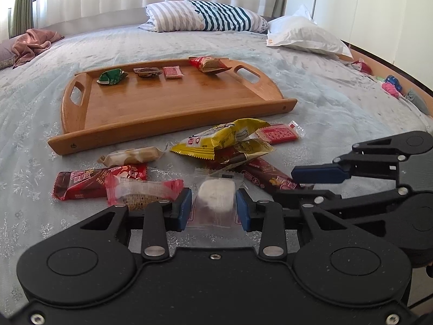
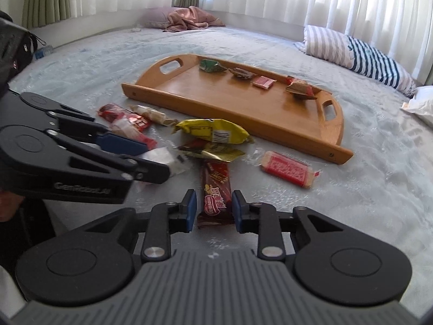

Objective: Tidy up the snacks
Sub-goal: 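Grasp the clear white-cake packet with the left tool while the right tool grasps the red chocolate bar, then carry both held snacks up and over onto the wooden tray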

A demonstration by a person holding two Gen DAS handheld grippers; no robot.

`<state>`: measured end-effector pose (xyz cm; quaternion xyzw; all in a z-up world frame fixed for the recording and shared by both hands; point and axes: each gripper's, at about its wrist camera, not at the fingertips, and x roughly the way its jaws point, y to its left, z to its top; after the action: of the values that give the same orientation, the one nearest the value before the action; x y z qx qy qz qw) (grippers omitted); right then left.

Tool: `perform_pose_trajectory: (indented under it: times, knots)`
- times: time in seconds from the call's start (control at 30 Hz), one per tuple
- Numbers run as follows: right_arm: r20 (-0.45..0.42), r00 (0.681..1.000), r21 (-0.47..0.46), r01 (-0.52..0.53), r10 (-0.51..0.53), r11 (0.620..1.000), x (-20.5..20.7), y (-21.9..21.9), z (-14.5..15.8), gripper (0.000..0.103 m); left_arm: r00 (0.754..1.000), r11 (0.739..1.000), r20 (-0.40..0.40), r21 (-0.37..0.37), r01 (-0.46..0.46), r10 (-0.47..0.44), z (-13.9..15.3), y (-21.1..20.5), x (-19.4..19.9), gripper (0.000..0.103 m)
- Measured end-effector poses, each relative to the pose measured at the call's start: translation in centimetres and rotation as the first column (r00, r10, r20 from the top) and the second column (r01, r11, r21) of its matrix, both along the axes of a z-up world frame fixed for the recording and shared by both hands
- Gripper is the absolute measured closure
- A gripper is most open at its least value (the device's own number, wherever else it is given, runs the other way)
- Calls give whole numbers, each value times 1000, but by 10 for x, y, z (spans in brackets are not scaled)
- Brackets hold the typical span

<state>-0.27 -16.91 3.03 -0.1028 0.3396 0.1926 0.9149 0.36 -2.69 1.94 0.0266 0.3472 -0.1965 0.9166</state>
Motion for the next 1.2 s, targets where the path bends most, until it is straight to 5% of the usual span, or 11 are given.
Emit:
perform_pose_trajectory:
  times: [0.63, 1.2]
  knots:
    - [-28, 995, 75, 98, -97, 992, 16, -1, -10, 71, 999, 999, -21, -33, -28, 27, -4, 2, 4, 71]
    - [-27, 986, 111, 169, -167, 979, -12, -10, 3, 76, 1000, 997, 8, -81, -21, 22, 19, 7, -9, 73]
